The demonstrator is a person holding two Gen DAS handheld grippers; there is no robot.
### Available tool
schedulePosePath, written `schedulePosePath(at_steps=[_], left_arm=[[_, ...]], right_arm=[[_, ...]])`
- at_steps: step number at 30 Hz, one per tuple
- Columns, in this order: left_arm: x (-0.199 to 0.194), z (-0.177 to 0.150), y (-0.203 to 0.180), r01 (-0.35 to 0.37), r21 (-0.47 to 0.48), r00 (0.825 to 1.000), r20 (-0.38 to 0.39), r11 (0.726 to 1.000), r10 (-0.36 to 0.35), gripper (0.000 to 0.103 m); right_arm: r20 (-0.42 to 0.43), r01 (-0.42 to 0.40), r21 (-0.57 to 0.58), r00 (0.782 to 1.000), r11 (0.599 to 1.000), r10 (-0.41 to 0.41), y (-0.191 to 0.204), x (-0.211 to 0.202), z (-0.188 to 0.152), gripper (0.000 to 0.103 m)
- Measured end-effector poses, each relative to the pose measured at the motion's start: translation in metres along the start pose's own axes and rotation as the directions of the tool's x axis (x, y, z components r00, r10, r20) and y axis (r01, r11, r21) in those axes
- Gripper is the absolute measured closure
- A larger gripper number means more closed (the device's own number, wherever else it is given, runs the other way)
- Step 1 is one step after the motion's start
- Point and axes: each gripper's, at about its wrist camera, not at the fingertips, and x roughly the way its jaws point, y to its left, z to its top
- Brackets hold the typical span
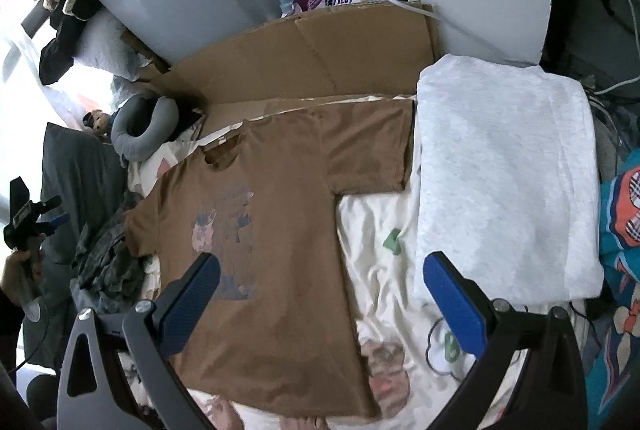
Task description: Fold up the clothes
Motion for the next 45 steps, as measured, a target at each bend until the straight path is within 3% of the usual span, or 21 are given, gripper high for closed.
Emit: schedulePosePath(at_steps=[7, 15, 19, 23, 35, 45], left_arm=[[0.063, 0.01, -0.014, -0.014, 0.067, 1.0, -0.004, 0.998, 0.014, 0.001], [0.141, 0.014, -0.017, -0.023, 0.114, 0.999, 0.029, 0.993, 0.02, 0.001], [0.165, 0.015, -0.018, -0.049, 0.122, 0.996, 0.077, 0.991, 0.039, 0.001], [0.193, 0.016, -0.016, -0.039, 0.121, 0.998, 0.048, 0.992, 0.033, 0.001], [0.248, 0.049, -0.004, -0.073, 0.03, 0.995, -0.067, 0.997, 0.075, 0.001], [0.269, 0.068, 0.012, -0.107, -0.048, 0.993, -0.064, 0.993, 0.104, 0.001]], right_arm=[[0.002, 0.01, 0.036, 1.0, 0.999, -0.01, -0.008, 0.044, 0.013, 0.001], [-0.008, 0.073, -0.001, 0.997, 0.997, -0.074, -0.01, 0.099, 0.017, 0.001], [-0.051, 0.092, 0.009, 0.995, 0.996, -0.092, -0.017, 0.128, 0.013, 0.001], [-0.099, 0.133, 0.02, 0.986, 0.991, -0.13, -0.02, 0.149, 0.011, 0.001], [-0.083, 0.137, 0.024, 0.987, 0.99, -0.134, -0.019, 0.154, 0.025, 0.004], [-0.106, 0.123, 0.059, 0.988, 0.991, -0.116, -0.039, 0.157, 0.01, 0.004]])
